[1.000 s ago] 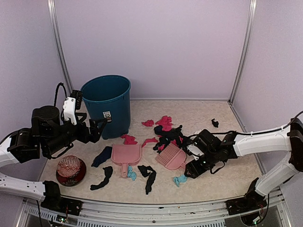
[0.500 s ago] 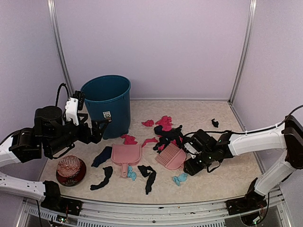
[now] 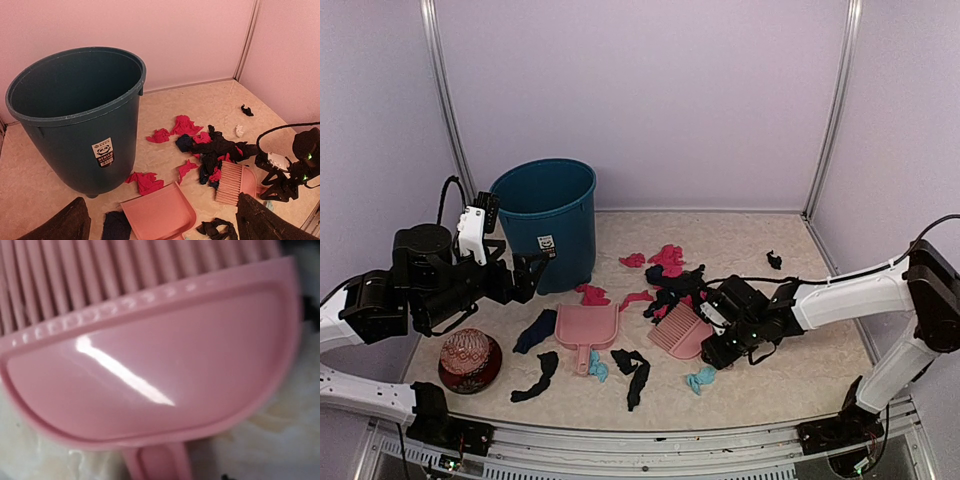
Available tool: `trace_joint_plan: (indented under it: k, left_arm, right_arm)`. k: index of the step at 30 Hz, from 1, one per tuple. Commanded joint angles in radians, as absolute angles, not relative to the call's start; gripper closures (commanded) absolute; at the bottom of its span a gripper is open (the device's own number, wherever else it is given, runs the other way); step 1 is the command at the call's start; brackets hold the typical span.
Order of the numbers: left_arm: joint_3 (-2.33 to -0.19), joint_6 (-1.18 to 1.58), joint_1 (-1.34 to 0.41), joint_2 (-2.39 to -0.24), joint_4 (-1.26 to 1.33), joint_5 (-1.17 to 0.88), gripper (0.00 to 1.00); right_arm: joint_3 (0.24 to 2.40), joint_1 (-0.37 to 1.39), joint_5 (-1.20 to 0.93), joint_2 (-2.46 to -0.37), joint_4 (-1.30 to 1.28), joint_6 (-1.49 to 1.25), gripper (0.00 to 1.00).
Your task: Sweep away the paper scraps from the table
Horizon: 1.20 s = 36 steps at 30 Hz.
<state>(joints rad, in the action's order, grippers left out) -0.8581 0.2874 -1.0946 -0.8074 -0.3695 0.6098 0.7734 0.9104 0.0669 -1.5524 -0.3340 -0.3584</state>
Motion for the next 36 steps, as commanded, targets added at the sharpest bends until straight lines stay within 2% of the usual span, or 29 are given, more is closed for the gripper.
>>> trace_joint_plan:
  k: [1, 6, 16, 22, 36]
  left_arm:
    - [-0.860, 0.289, -1.098, -0.801, -0.379, 0.620, 0.01]
    - [-0.861, 0.289, -1.099, -0.804, -0.384, 0.627, 0.01]
    - [-0.862, 0.290, -1.099, -0.814, -0.386, 0.635, 0.01]
    - [-0.863, 0.291, -1.100, -0.816, -0.390, 0.649, 0.01]
    - [-0.858, 0.310, -1.100, -0.797, -0.383, 0.677, 0.01]
  right_arm:
    - [0.788, 0.940, 0.085, -1.597, -0.324, -0.348, 0.52]
    - [0.781, 0.967, 0.140, -1.622, -0.341, -0.345, 0.61]
    - [0.767, 0.988, 0.159, -1.612, -0.337, -0.353, 1.00]
    - [0.802, 0.994, 0.158, -1.577, -0.336, -0.341, 1.00]
    - [0.845, 0.993, 0.146, -1.339, -0.399, -0.274, 1.00]
